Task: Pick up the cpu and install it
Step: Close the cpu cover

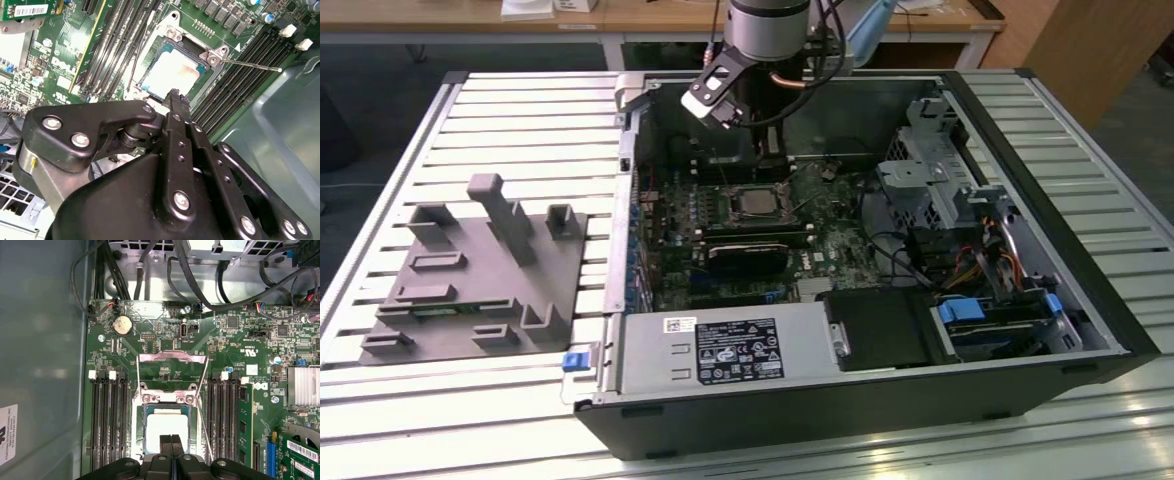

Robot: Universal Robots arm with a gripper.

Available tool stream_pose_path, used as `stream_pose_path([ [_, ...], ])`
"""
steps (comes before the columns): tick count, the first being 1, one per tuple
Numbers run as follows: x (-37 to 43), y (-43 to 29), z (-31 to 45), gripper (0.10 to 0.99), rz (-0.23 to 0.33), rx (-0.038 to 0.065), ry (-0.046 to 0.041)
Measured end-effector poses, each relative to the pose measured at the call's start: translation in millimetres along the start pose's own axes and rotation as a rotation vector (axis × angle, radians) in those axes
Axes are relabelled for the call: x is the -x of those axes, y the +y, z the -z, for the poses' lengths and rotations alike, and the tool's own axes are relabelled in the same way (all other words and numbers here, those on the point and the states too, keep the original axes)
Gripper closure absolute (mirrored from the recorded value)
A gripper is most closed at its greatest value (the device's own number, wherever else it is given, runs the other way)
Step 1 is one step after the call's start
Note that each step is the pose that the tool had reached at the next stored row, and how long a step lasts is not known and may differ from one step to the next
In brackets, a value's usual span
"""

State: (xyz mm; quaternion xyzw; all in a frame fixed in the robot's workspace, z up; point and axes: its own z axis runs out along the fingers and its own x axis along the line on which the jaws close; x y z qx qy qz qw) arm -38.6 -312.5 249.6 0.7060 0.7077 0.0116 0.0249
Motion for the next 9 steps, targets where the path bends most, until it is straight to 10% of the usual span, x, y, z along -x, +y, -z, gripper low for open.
stream_pose_path([
  [9,0.1,2.1,0.1,0.980,0.000,0.000,0.0005],
])
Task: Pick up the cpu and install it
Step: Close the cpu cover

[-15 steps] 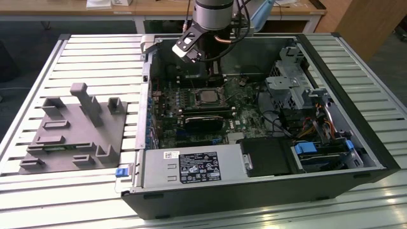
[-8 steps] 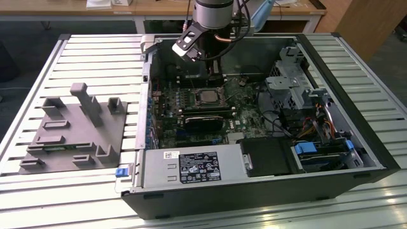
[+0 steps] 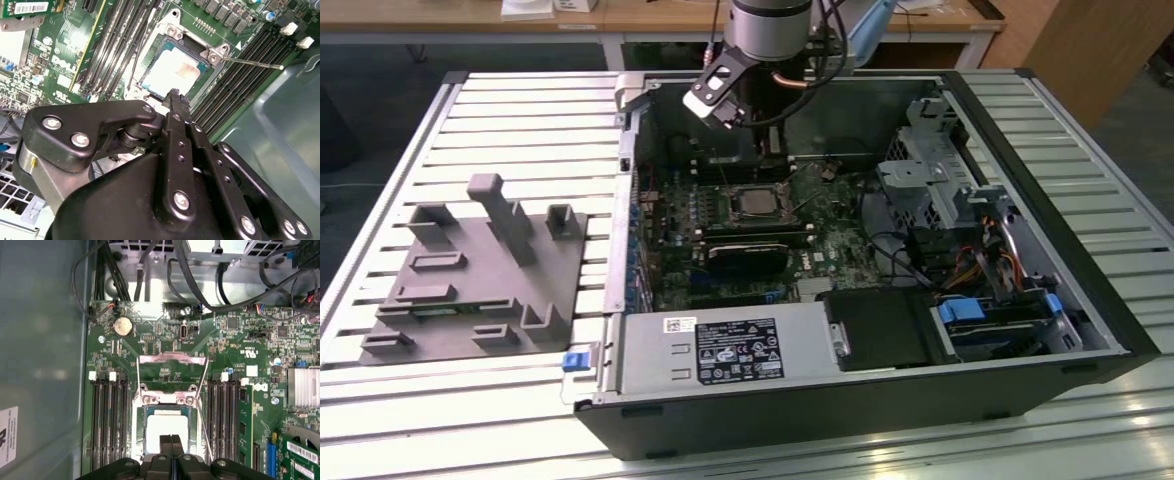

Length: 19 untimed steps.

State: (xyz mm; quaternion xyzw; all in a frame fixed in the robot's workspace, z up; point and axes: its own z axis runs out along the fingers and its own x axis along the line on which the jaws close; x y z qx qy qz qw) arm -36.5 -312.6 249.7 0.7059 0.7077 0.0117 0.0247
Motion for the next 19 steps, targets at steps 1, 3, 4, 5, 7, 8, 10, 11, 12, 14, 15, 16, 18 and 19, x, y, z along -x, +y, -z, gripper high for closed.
stream_pose_path([
  [1,0.0,0.3,-0.1,0.980,0.000,0.000,0.0001],
  [3,-0.1,0.3,-0.1,0.980,0.000,0.000,0.0005],
  [4,-0.1,0.3,-0.1,0.980,0.000,0.000,0.0007],
  [5,-0.1,0.3,-0.1,0.980,0.000,0.000,0.0010],
  [7,0.0,0.3,0.7,0.980,0.000,0.000,0.0007],
  [8,0.0,0.4,1.4,0.980,0.000,0.000,0.0008],
  [10,0.0,0.5,3.5,0.980,0.000,0.000,0.0008],
  [11,0.0,0.5,4.2,0.980,0.000,0.000,0.0009],
  [12,0.1,0.6,4.9,0.980,0.000,0.000,0.0009],
  [14,0.1,0.7,6.5,0.980,0.000,0.000,0.0009],
  [15,0.1,0.7,7.4,0.980,0.000,0.000,0.0010],
  [16,0.1,0.8,8.4,0.980,0.000,0.000,0.0009],
  [18,0.1,0.9,10.3,0.980,0.000,0.000,0.0010],
  [19,0.2,0.9,11.3,0.980,0.000,0.000,0.0010],
])
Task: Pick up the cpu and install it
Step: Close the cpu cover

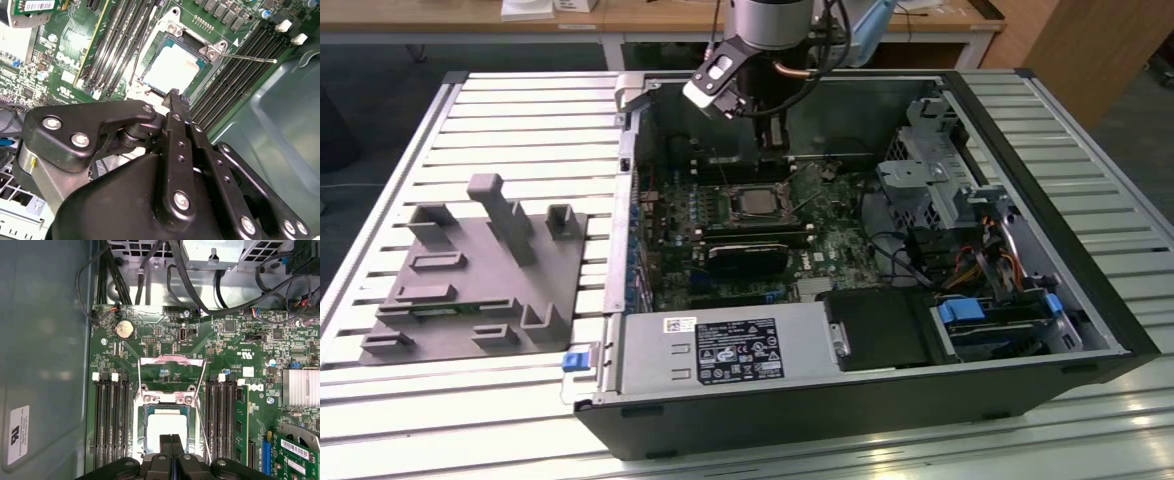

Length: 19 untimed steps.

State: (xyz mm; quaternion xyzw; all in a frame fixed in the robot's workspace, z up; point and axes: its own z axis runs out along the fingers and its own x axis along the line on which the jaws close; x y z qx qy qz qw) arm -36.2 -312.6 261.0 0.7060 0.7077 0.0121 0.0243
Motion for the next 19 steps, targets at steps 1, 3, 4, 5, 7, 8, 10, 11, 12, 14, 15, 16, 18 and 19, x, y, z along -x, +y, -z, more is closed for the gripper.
stream_pose_path([
  [1,0.0,0.1,1.2,0.980,0.000,0.000,0.0000],
  [3,0.1,0.2,3.6,0.980,0.000,0.000,0.0000],
  [4,0.1,0.3,4.9,0.980,0.000,0.000,0.0001],
  [5,0.1,0.4,6.4,0.980,0.000,0.000,0.0001],
  [7,0.2,0.5,10.0,0.980,0.000,0.000,-0.0001],
  [8,0.2,0.6,11.4,0.980,0.000,0.000,0.0000],
  [10,0.2,0.7,12.6,0.980,0.000,0.000,-0.0001],
  [11,0.2,0.7,12.6,0.980,0.000,0.000,0.0002],
  [12,0.2,0.9,12.6,0.980,0.000,0.000,0.0003],
  [14,0.2,2.0,12.7,0.980,0.000,0.000,0.0001],
  [15,0.2,2.9,12.7,0.980,0.000,0.000,0.0000],
  [16,0.2,4.1,12.6,0.980,0.000,0.000,0.0001],
  [18,0.2,8.2,12.3,0.980,0.000,0.000,0.0001],
  [19,0.2,10.3,12.1,0.980,0.000,-0.001,0.0002],
])
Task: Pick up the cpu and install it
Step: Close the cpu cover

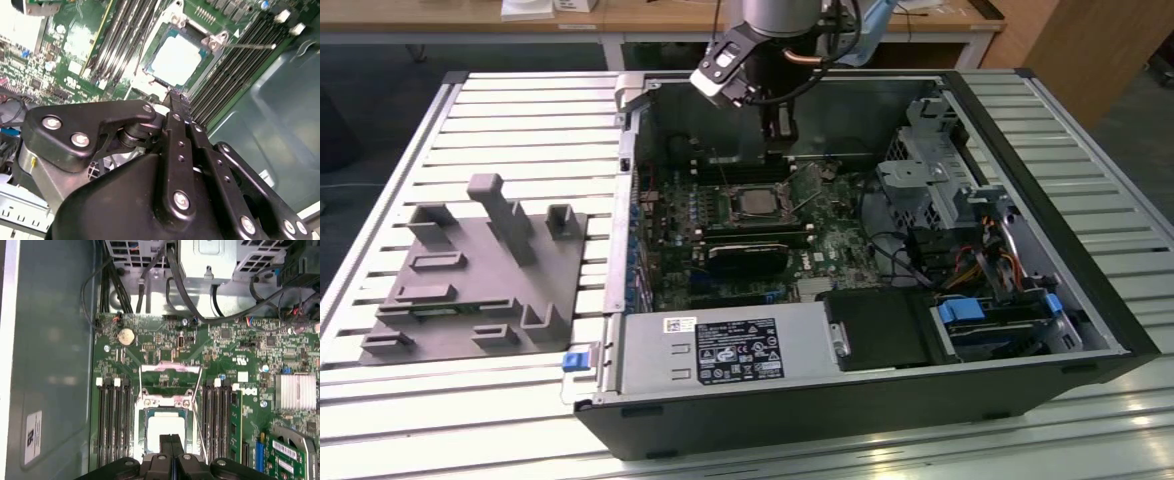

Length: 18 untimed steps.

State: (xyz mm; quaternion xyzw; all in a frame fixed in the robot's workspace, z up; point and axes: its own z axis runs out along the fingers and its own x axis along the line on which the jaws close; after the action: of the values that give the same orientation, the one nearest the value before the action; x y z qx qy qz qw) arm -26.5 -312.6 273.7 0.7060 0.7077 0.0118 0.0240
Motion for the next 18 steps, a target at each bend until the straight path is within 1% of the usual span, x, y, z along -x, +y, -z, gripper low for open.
stream_pose_path([
  [8,0.1,15.1,-2.4,0.980,0.015,-0.003,0.0005],
  [12,1.4,17.8,-3.3,0.980,0.015,-0.004,0.0006],
  [14,4.0,18.2,-4.2,0.980,0.015,-0.004,0.0006],
  [18,4.6,20.1,-4.7,0.980,0.015,-0.005,0.0005],
])
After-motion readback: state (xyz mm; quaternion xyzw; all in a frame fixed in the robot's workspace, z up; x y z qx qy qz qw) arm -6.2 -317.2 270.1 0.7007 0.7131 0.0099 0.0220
